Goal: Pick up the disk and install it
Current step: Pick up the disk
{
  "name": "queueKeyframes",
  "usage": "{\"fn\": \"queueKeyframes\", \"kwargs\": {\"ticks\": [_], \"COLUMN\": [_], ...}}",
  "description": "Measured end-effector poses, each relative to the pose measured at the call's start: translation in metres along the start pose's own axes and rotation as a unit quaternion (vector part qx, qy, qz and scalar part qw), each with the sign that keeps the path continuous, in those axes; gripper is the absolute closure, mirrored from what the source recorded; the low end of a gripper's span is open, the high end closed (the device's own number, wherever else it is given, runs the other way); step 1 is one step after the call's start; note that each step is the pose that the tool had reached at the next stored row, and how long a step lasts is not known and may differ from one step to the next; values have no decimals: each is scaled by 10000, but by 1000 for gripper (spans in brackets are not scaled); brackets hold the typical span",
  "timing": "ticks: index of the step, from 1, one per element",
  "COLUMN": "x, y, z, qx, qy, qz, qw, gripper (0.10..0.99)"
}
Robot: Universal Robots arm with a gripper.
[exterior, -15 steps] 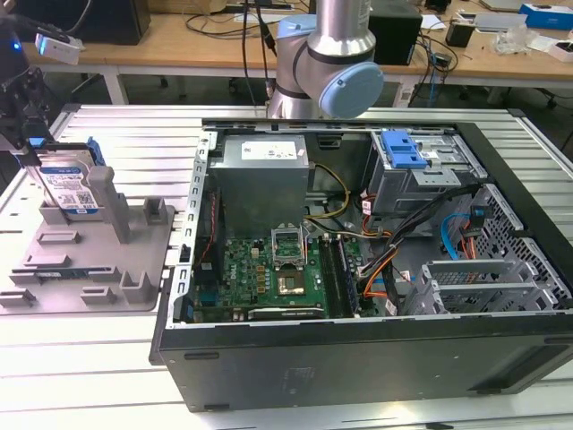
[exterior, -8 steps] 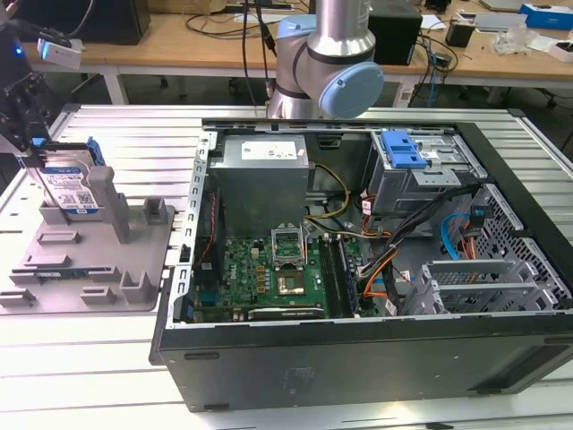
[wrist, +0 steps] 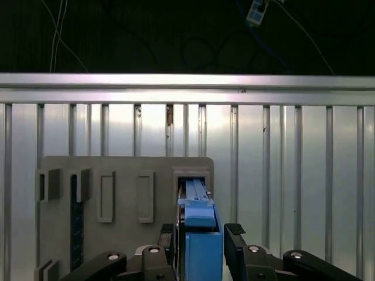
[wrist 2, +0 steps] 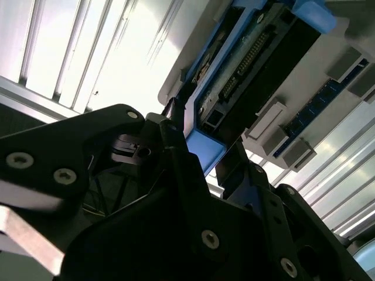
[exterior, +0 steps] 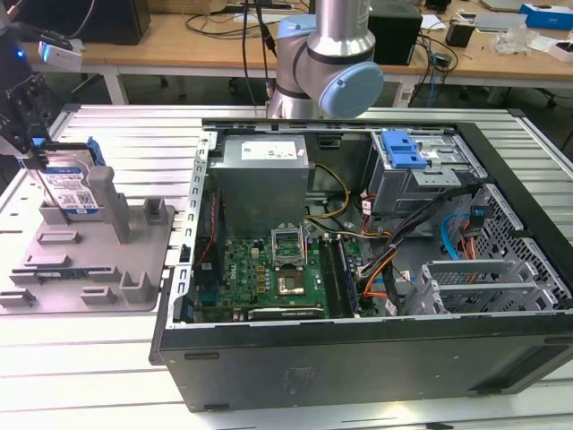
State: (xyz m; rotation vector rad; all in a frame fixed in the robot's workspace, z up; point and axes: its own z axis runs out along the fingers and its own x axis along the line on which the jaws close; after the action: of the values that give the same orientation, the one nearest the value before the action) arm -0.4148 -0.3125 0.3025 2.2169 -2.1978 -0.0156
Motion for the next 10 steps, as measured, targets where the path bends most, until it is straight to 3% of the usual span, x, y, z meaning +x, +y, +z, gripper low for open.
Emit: {"fn": "queueKeyframes", "kwargs": {"ticks": [10], "x": [-1], "y": [1], "z": [25], "qx": [8], "qy": [0], "qz": [0], "qw": [10000], "gripper": [616]}}
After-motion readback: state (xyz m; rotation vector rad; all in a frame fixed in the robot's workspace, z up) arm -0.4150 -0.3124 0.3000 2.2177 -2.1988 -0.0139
